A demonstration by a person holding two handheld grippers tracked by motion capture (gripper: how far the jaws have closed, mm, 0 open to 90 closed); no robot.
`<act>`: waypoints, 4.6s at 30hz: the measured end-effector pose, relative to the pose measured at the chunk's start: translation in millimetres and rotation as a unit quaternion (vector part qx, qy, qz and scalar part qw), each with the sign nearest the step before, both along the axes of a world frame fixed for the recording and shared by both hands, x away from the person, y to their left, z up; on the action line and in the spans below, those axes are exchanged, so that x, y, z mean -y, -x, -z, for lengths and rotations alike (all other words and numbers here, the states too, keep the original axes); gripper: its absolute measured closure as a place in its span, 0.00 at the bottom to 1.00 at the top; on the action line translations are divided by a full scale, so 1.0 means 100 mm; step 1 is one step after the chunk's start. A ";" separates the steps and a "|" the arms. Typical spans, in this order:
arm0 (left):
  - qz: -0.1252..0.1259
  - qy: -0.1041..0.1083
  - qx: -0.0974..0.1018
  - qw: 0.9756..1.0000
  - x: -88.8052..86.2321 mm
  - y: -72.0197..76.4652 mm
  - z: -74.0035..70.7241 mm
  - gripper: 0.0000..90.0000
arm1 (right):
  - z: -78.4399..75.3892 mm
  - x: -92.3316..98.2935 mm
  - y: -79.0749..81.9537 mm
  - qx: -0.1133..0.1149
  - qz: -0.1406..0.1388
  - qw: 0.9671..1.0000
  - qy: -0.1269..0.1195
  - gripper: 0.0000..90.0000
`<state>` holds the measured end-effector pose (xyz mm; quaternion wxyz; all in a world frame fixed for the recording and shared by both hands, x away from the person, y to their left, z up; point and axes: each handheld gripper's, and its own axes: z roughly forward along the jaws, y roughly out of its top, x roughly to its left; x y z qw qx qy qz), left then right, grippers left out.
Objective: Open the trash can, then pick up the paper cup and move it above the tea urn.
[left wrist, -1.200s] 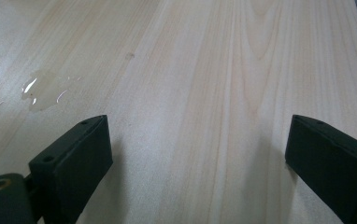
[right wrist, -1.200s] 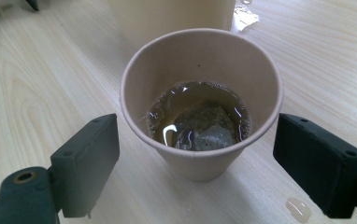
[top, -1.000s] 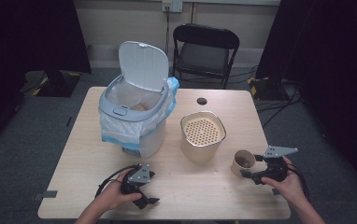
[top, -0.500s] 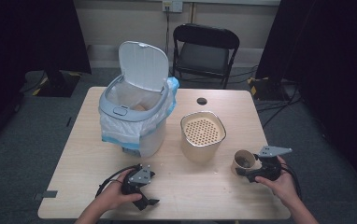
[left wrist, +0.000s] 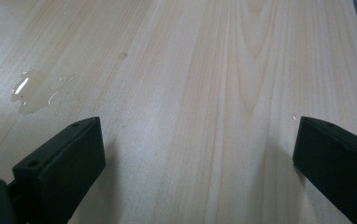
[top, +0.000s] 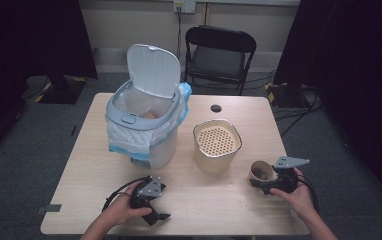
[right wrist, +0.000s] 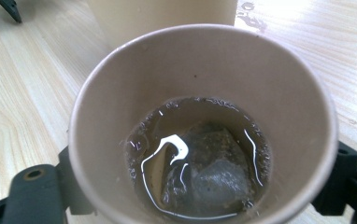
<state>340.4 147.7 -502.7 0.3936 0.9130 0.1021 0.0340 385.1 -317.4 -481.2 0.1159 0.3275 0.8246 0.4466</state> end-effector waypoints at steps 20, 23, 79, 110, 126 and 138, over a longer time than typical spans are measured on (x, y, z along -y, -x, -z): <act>0.001 -0.005 0.000 1.000 0.00 0.00 -0.01 0.02 | 0.05 0.00 0.03 0.012 -0.004 1.000 -0.027 0.29; 0.001 -0.005 0.000 1.000 0.00 0.00 -0.01 0.01 | 0.03 -0.01 0.03 0.013 -0.007 1.000 -0.017 0.29; 0.001 -0.004 0.002 1.000 0.01 0.00 0.00 0.00 | -0.80 -0.17 -0.74 0.014 -0.001 1.000 0.021 0.31; 0.002 -0.005 0.002 1.000 0.01 0.00 0.00 0.00 | -0.97 -0.34 -1.28 0.016 0.016 0.999 0.033 0.31; 0.002 -0.004 0.003 1.000 0.01 0.00 0.00 0.00 | -1.08 -0.48 -1.54 0.038 0.008 0.999 0.028 0.31; 0.002 -0.004 0.005 1.000 0.01 0.00 0.00 0.00 | -1.17 -0.59 -1.68 0.048 0.005 0.998 0.037 0.31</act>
